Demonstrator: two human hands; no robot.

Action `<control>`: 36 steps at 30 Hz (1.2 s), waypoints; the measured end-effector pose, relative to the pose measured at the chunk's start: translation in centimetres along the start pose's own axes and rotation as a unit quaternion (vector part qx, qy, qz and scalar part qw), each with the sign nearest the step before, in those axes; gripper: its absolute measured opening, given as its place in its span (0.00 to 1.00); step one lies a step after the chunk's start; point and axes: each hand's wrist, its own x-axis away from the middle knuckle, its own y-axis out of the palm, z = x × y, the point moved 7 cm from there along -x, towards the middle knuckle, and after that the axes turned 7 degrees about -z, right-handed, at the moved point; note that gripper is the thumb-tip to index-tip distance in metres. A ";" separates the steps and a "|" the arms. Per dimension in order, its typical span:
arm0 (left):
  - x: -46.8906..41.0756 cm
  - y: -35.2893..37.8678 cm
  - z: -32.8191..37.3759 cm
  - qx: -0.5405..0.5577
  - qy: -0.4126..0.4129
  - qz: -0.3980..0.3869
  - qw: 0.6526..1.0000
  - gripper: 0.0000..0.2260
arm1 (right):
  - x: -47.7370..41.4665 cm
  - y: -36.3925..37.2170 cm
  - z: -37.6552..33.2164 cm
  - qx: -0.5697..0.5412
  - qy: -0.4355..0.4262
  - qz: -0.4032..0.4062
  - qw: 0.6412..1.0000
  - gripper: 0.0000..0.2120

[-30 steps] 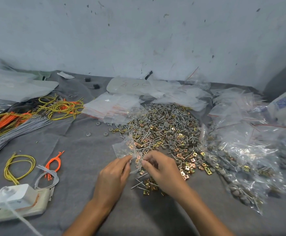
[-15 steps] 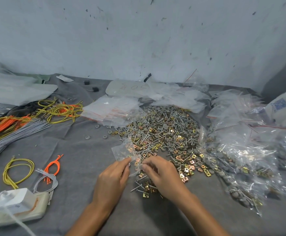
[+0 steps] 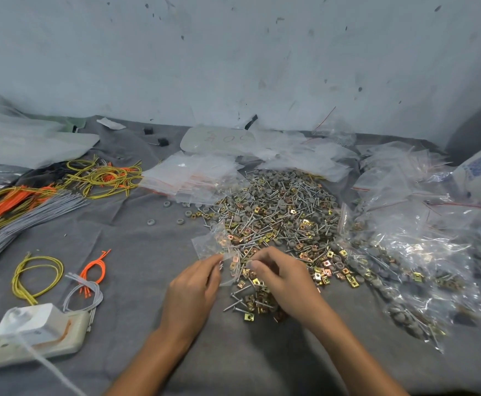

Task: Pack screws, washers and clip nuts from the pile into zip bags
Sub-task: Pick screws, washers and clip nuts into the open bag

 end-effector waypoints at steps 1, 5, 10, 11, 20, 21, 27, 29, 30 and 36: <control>0.0 0.0 -0.1 0.003 -0.003 0.000 1.000 0.12 | 0.1 0.0 -0.1 0.001 0.001 0.001 1.000 0.04; 0.0 0.0 0.1 0.004 0.005 0.000 1.000 0.11 | 0.3 1.0 -0.9 0.047 -0.007 -0.012 0.999 0.03; 0.1 0.1 0.1 -0.002 0.006 0.005 1.000 0.11 | -0.6 2.7 -2.5 0.188 -0.028 -0.015 0.982 0.04; 0.1 0.1 0.1 -0.002 0.007 0.005 1.000 0.11 | -0.9 3.1 -2.7 0.214 -0.031 -0.017 0.976 0.05; 0.1 0.0 0.0 -0.002 0.010 0.016 1.000 0.11 | -1.0 4.8 -2.3 0.262 -0.039 -0.032 0.964 0.11; 0.1 0.1 0.0 -0.001 0.009 0.017 1.000 0.11 | -0.9 4.5 -2.3 0.251 -0.035 -0.024 0.967 0.10; 0.1 0.1 0.0 0.003 0.006 0.021 1.000 0.12 | -0.4 3.5 -1.7 0.152 0.006 0.003 0.988 0.05; 0.1 0.1 0.0 0.002 0.002 0.020 1.000 0.13 | -0.5 3.9 -2.2 0.161 -0.008 -0.008 0.987 0.04; 0.1 0.1 0.0 0.001 0.001 0.020 1.000 0.15 | -0.5 4.2 -2.5 0.178 -0.017 -0.011 0.984 0.04; 0.1 0.0 0.1 0.001 -0.001 0.014 1.000 0.12 | -0.9 4.8 -3.1 0.289 -0.012 0.001 0.957 0.08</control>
